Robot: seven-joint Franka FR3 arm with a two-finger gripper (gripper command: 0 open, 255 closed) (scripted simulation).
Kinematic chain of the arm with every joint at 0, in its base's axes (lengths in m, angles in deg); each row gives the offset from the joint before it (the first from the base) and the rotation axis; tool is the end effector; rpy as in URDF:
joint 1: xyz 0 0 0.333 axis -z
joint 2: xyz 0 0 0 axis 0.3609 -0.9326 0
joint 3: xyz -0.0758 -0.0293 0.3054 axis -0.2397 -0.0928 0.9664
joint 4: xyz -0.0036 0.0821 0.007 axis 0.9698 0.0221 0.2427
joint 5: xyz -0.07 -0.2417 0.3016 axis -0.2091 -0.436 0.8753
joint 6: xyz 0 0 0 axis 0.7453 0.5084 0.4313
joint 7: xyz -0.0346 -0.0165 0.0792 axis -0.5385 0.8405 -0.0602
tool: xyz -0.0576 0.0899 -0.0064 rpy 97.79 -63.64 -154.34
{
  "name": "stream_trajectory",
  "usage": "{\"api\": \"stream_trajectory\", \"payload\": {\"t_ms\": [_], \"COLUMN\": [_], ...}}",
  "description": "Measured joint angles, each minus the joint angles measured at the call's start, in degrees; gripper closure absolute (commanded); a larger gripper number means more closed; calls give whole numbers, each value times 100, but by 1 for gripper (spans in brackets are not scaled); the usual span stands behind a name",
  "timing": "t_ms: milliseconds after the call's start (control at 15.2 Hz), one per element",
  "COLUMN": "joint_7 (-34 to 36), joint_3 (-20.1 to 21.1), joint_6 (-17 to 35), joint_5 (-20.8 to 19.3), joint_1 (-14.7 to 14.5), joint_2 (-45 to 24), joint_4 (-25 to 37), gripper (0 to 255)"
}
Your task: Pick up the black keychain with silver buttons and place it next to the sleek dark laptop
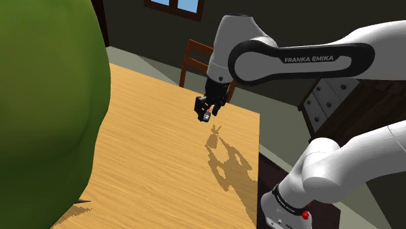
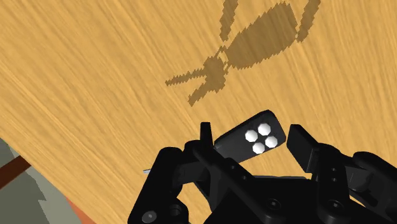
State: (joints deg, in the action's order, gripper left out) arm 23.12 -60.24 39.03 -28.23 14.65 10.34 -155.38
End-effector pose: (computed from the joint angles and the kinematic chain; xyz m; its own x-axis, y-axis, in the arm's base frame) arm 0.3998 0.1341 0.4949 0.9897 -0.1418 0.0202 -0.1417 -0.9899 -0.0085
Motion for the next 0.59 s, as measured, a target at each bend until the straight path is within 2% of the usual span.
{"api": "stream_trajectory", "payload": {"t_ms": [594], "joint_7": [2], "joint_3": [-42], "joint_6": [-678], "joint_5": [-24], "joint_1": [14], "joint_2": [68], "joint_4": [609], "gripper": [255]}}
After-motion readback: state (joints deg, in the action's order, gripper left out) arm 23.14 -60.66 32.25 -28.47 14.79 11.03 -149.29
